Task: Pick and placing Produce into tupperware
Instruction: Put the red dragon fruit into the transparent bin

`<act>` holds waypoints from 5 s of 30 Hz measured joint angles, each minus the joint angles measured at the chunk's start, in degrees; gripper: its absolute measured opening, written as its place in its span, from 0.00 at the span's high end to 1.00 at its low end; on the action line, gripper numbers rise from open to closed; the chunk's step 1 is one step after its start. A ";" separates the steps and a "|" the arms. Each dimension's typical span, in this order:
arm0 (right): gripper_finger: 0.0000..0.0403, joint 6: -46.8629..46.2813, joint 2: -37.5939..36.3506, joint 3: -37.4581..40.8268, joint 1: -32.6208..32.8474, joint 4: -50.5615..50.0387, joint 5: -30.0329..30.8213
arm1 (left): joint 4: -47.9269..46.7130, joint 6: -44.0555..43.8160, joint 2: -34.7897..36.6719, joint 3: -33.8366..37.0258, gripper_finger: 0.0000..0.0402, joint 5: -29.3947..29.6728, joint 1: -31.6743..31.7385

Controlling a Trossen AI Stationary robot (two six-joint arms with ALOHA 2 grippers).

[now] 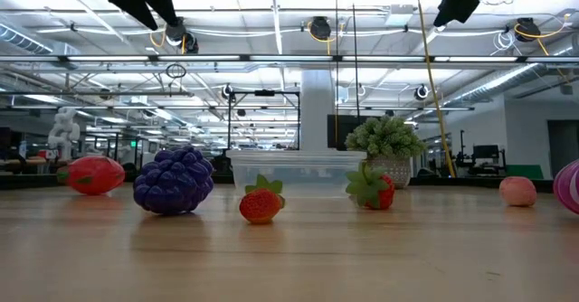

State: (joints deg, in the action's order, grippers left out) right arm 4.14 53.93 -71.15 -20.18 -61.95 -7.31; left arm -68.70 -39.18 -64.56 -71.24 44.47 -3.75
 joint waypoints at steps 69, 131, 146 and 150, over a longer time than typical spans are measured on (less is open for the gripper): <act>0.99 -0.68 0.00 0.28 0.04 4.29 -0.40 | -7.32 -20.98 -26.20 2.74 0.19 -32.73 -4.66; 0.99 -3.45 0.00 0.25 0.04 7.32 -0.50 | 17.87 -20.94 -26.16 21.62 0.21 -35.04 -1.79; 0.99 -3.45 0.00 0.23 0.03 7.33 -0.50 | 17.87 -20.98 -26.14 21.55 0.46 -35.06 -1.79; 0.99 -3.47 -0.01 0.23 0.04 8.03 -0.50 | 17.84 -21.02 -26.14 21.55 0.42 -35.06 -1.79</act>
State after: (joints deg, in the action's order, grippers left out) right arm 0.67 53.93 -70.91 -20.14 -53.92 -7.81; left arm -50.86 -60.20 -90.70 -49.69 9.41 -5.54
